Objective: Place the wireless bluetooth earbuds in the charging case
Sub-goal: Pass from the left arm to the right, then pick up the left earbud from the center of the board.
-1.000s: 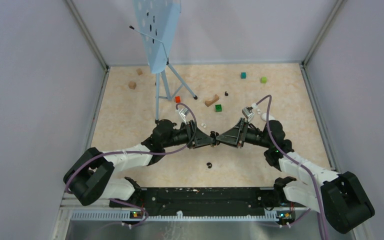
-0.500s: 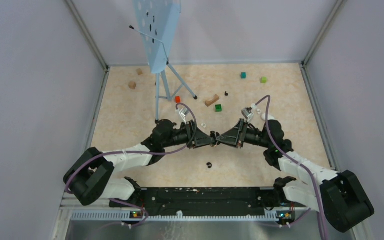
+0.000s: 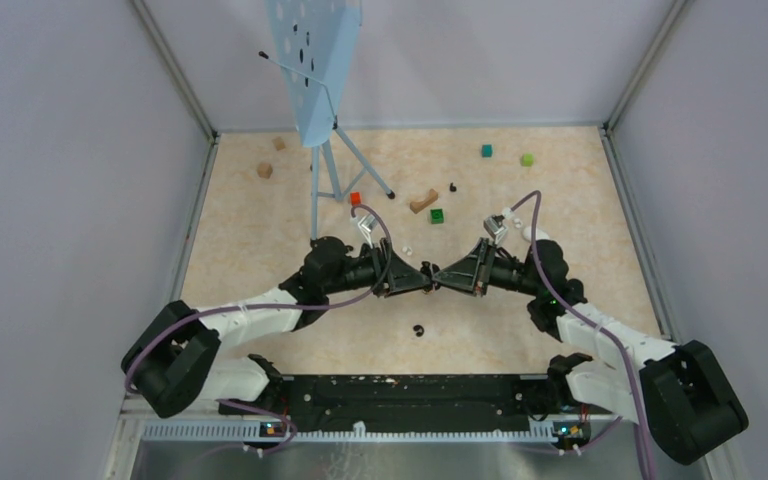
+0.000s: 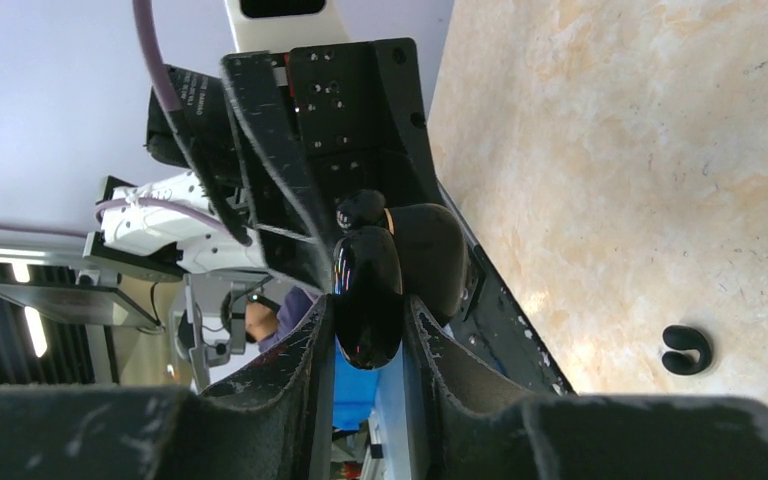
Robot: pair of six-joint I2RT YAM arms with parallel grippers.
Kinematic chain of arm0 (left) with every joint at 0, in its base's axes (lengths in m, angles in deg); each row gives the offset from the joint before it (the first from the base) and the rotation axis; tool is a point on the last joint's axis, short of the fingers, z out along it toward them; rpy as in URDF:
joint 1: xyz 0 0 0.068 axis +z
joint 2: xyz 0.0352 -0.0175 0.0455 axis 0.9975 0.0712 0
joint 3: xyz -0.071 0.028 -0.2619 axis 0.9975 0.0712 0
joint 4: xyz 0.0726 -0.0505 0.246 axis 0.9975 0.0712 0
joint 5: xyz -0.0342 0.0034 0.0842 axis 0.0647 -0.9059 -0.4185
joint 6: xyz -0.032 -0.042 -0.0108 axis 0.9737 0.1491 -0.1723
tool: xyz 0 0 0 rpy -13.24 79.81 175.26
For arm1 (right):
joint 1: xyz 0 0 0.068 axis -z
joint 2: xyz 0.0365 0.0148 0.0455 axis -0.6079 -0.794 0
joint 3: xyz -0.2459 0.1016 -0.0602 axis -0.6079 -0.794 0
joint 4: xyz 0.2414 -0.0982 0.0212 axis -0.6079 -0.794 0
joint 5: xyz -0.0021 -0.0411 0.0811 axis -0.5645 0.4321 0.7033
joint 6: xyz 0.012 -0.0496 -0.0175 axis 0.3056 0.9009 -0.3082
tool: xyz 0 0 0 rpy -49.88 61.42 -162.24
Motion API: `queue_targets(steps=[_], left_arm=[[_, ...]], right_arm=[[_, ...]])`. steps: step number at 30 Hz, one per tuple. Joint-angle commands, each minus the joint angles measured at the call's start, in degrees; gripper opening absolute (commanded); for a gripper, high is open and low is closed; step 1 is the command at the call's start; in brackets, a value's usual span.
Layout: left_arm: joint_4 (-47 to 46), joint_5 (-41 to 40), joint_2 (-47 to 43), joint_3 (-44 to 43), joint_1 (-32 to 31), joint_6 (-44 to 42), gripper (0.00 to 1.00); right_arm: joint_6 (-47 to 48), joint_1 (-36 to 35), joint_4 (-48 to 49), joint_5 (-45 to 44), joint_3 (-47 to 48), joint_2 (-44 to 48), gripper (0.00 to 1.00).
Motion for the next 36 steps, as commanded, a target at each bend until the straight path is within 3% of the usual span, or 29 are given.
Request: queue_targets(steps=[1, 5, 7, 13, 16, 18, 20, 29, 36], left_arm=[[4.9, 0.0, -4.8, -2.9, 0.4, -4.3, 0.6], [11.2, -0.1, -8.5, -4.2, 0.8, -8.0, 0.62], [16.0, 0.4, -10.3, -6.5, 0.8, -12.0, 0.68], [38.5, -3.1, -11.9, -18.8, 0.8, -28.7, 0.8], [47.3, -8.1, -9.9, -25.7, 0.7, -37.0, 0.75], [51.2, -10.1, -7.5, -30.0, 0.6, -40.9, 0.63], [53.4, -11.0, -4.8, -32.7, 0.4, -43.0, 0.56], [51.3, -10.2, 1.8, -35.9, -1.0, -42.4, 0.56], [47.3, -3.5, 3.1, -34.4, -1.3, -41.3, 0.54]], right_arm=[[0.1, 1.1, 1.4, -0.5, -0.4, 0.1, 0.0], [0.1, 1.5, 1.0, -0.7, -0.7, 0.4, 0.0], [0.2, 1.6, 0.7, -1.3, -1.0, 0.5, 0.0], [-0.3, 1.7, 1.8, -1.0, -1.3, 0.4, 0.0], [-0.4, 1.7, 1.6, -0.7, -1.1, 0.8, 0.0], [-0.4, 1.8, 1.5, -0.7, -0.9, 0.9, 0.0], [-0.4, 1.7, 1.2, -0.7, -0.9, 1.0, 0.0], [0.2, 1.7, -0.8, -1.0, -0.4, 1.6, 0.0], [0.6, 1.7, -1.9, -1.2, -0.2, 1.6, 0.0]])
